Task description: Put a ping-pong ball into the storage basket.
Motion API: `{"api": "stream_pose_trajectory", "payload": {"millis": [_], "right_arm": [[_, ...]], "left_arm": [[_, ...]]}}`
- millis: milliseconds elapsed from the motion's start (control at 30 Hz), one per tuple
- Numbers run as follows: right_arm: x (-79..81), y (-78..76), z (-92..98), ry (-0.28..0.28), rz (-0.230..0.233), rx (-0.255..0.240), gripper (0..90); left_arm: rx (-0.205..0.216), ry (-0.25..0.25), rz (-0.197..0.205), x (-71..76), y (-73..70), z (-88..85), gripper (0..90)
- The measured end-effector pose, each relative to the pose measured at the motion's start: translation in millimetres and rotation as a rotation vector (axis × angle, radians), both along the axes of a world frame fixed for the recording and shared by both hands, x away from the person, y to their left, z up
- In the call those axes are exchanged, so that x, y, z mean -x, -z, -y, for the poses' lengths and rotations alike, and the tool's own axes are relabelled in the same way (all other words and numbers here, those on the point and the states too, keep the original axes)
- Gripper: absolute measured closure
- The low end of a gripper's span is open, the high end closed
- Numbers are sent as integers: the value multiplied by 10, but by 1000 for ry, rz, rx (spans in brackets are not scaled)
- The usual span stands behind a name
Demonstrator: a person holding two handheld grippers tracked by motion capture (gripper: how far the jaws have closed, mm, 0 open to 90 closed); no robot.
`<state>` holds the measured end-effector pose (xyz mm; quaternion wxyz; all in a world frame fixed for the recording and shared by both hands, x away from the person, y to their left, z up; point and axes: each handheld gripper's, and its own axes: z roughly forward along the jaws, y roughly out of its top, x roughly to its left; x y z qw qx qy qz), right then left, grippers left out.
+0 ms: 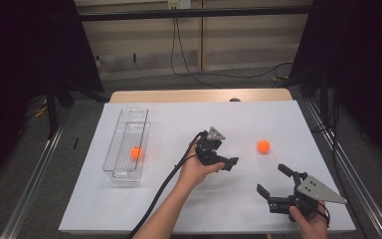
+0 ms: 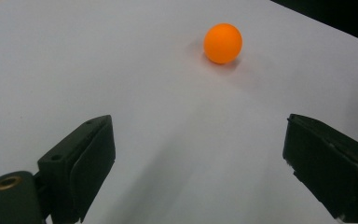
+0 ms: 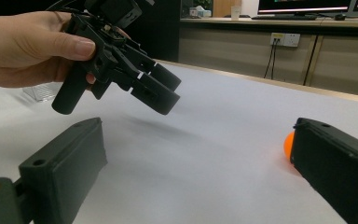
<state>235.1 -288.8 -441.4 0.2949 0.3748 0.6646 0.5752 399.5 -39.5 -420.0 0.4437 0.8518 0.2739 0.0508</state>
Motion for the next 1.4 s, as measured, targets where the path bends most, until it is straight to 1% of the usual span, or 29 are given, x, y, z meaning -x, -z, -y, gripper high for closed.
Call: {"api": "stream_pose_trajectory", "payload": {"millis": [300,500,600,700,767,933,1167,1267,1400], "right_arm": [[1,-1,-4,0,0,0,27],[-1,0,-1,0,0,0,28],[0,1,-3,0,-1,0,28],[-1,1,-4,-1,-1,-1,28],[-1,1,-2,-1,0,0,28],[0,1,0,0,0,0,28],[1,0,5,1,-1,-2,28],[1,-1,5,1,-1,-1,28],[1,-1,5,2,-1,-1,28]], "left_arm": [[2,-3,-7,-21,31,43,93],[0,-5,-1,-36,36,69,94],[11,-1,-6,-44,40,81,94],[14,2,1,-42,39,107,94],[25,6,4,-41,39,131,94],[27,13,8,-43,31,196,94],[44,4,6,-51,36,279,94],[42,6,7,-59,48,303,94],[52,2,3,-58,61,333,94]]}}
